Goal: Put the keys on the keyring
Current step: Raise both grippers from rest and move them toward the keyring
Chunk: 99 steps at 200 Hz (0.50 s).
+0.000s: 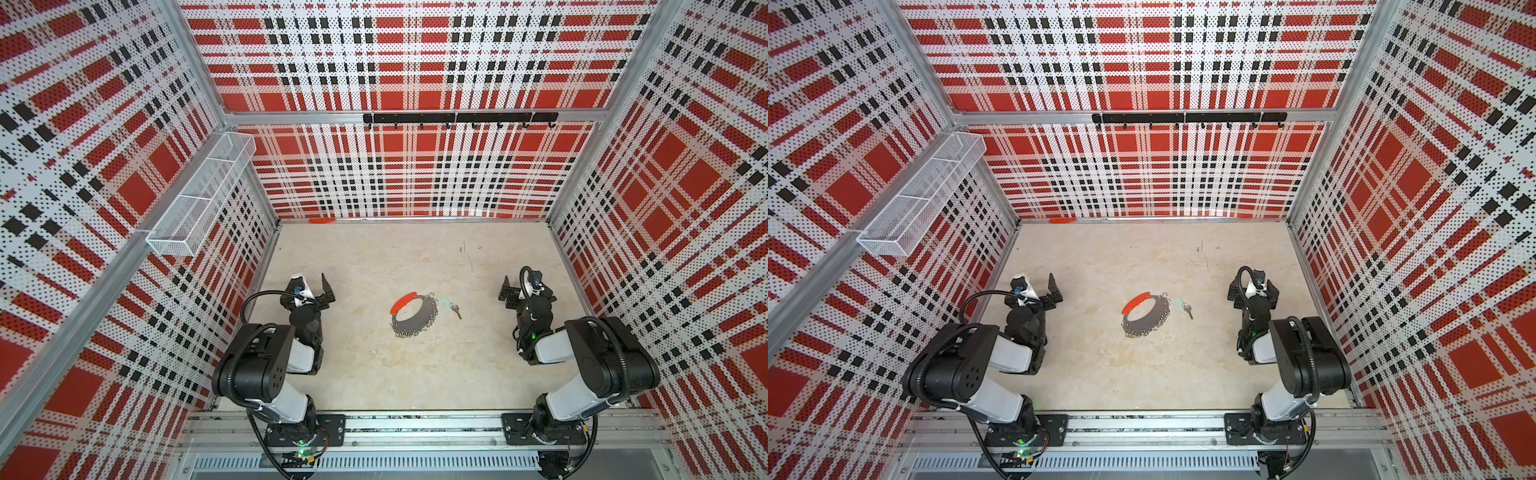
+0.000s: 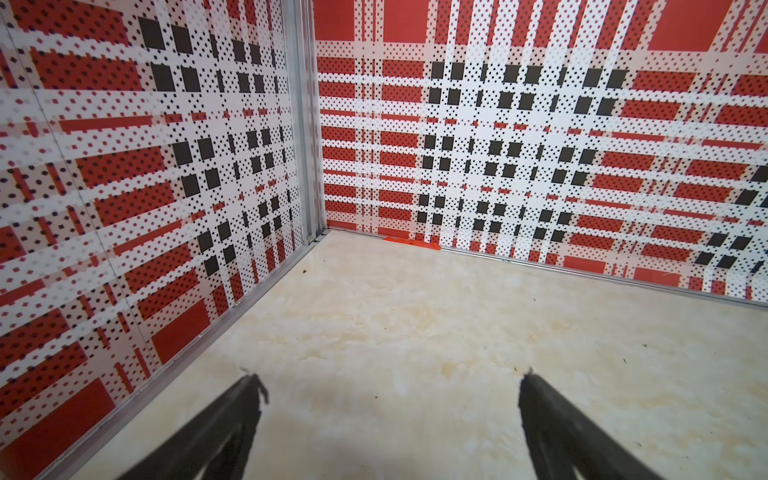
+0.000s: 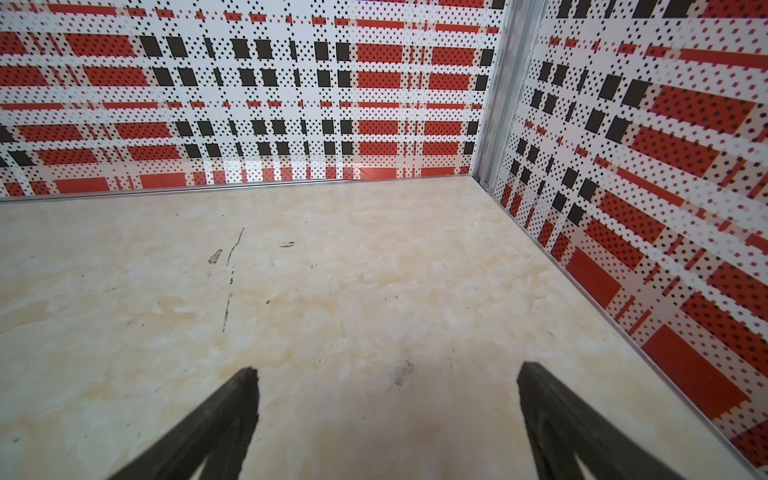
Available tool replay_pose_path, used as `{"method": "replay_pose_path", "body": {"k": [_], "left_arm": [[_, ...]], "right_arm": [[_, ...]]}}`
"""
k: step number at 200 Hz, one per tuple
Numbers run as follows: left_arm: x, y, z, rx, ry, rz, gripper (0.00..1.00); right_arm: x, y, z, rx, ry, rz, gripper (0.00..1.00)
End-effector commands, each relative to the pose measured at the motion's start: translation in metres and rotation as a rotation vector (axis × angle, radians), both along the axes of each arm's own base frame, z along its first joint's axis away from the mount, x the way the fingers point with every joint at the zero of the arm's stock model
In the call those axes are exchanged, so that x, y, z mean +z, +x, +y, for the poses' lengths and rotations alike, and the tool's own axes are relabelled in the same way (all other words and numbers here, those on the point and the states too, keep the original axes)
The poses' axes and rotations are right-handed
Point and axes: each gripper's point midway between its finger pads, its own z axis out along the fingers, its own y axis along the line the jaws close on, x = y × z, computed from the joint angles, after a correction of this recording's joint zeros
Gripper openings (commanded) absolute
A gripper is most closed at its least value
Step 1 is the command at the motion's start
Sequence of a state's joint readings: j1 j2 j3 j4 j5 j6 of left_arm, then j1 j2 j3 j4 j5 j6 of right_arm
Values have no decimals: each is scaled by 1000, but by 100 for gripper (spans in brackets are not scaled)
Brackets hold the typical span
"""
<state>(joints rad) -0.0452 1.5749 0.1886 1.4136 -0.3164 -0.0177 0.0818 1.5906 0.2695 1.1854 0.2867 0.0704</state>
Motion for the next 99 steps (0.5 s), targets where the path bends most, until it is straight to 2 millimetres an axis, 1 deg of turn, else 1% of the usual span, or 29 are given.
{"method": "replay_pose_path", "body": {"k": [1,99], "left_arm": [[5,3,0,-7,2,-17,98],[5,3,1,-6,1,-16,98]], "right_arm": [[9,2,0,13,-4,-21,100],[11,3,1,15,-5,-30,100]]}}
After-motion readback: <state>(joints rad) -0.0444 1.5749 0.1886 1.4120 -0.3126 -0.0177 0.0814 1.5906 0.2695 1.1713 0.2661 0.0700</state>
